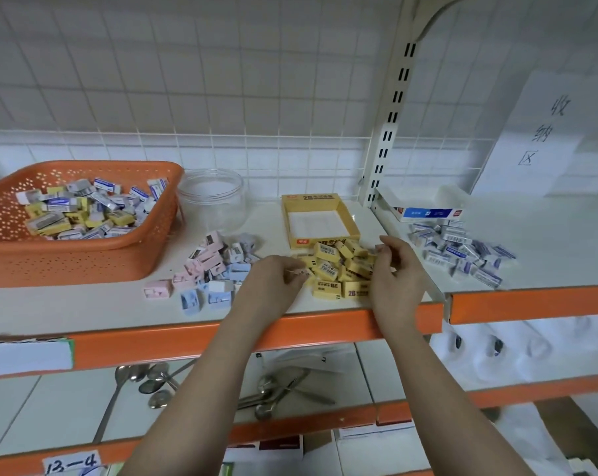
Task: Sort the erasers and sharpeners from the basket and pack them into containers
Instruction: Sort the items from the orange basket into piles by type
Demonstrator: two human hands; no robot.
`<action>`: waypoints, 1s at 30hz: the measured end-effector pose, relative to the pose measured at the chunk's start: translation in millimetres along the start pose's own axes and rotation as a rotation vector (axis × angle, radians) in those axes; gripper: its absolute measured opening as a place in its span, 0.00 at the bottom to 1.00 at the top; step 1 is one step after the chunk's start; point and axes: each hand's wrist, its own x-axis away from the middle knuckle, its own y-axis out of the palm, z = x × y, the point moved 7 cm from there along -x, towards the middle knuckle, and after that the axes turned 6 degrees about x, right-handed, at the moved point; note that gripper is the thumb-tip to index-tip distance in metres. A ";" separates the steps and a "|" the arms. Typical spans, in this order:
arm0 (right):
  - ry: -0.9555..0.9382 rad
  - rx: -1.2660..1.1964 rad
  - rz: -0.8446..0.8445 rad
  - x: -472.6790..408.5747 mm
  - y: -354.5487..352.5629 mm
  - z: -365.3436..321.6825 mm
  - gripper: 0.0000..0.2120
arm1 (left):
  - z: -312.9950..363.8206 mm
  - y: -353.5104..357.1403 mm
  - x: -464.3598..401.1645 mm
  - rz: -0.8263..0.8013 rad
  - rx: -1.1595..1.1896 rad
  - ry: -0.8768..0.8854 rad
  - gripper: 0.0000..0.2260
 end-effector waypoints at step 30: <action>-0.370 0.216 -0.512 74.5 267.4 -219.2 0.08 | -168.5 -315.4 -12.4 0.321 -0.056 -0.006 0.08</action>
